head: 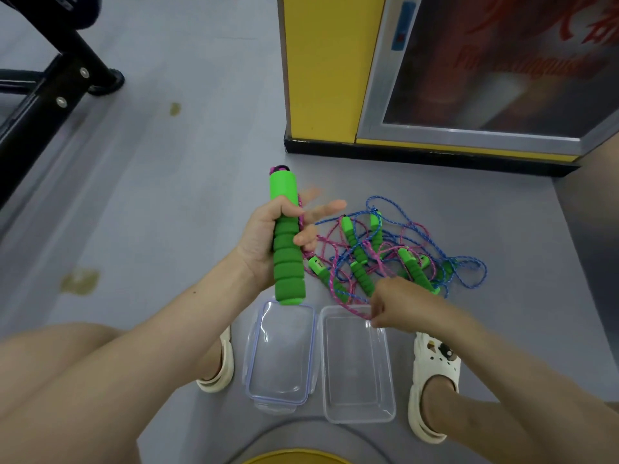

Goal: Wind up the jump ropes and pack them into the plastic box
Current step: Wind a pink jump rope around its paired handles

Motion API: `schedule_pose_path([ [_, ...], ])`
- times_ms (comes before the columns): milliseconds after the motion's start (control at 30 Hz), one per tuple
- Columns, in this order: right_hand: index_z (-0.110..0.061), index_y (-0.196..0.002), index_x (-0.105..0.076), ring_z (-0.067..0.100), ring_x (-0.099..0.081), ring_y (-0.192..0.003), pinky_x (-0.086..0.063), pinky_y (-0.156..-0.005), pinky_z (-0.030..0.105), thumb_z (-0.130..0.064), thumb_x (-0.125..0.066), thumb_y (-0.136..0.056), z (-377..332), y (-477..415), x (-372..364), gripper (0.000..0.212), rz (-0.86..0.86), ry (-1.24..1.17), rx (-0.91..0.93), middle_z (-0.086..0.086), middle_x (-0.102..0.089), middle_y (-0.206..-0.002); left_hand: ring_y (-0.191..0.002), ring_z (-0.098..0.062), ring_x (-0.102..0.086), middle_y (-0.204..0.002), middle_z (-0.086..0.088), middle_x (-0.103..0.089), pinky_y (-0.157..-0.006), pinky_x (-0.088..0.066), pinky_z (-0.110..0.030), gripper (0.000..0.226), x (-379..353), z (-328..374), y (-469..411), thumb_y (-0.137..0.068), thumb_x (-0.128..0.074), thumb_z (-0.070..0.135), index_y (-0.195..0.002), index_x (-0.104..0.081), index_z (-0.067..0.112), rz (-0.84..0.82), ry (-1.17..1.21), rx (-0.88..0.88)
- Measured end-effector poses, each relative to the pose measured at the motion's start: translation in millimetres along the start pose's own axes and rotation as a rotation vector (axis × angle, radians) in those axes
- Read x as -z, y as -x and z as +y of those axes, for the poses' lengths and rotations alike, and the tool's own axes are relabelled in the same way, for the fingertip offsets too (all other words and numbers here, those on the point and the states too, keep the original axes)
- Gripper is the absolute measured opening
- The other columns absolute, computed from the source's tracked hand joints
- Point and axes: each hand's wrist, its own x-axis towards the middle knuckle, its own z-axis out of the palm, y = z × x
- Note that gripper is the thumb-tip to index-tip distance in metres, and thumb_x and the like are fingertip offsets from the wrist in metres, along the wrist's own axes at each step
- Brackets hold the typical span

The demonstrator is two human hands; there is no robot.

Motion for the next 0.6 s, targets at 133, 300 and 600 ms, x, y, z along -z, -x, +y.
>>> schedule_pose_path([
  [133, -0.017, -0.150, -0.020, 0.018, -0.038, -0.134, -0.030, -0.109, 0.026, -0.030, -0.071, -0.082, -8, 3, 3, 0.086, 0.093, -0.341, 0.023, -0.003, -0.035, -0.149, -0.028, -0.004, -0.034, -0.079, -0.012, -0.072, -0.038, -0.036, -0.016, 0.069, -2, -4, 3, -0.062, -0.047, 0.013, -0.129, -0.048, 0.000, -0.172, 0.007, 0.100],
  [300, -0.025, -0.151, 0.010, 0.006, -0.022, -0.140, -0.026, -0.114, 0.031, -0.018, -0.071, -0.082, -25, -4, 18, 0.107, 0.456, -0.790, 0.190, -0.014, -0.020, -0.152, -0.030, -0.004, -0.041, -0.081, -0.014, -0.071, -0.041, -0.041, -0.018, 0.060, -1, -14, 0, -0.059, -0.064, 0.013, -0.118, -0.064, -0.001, -0.396, 0.052, 0.215],
  [600, -0.019, -0.107, -0.060, 0.016, -0.059, -0.104, -0.047, -0.092, 0.035, -0.021, -0.056, -0.083, -33, -10, 26, 0.025, 0.488, -0.754, 0.228, -0.001, -0.064, -0.105, -0.036, -0.008, -0.030, -0.088, -0.015, -0.070, -0.046, -0.044, -0.018, 0.045, -4, -21, -4, -0.074, -0.053, 0.014, -0.115, -0.064, 0.000, -0.562, 0.057, 0.291],
])
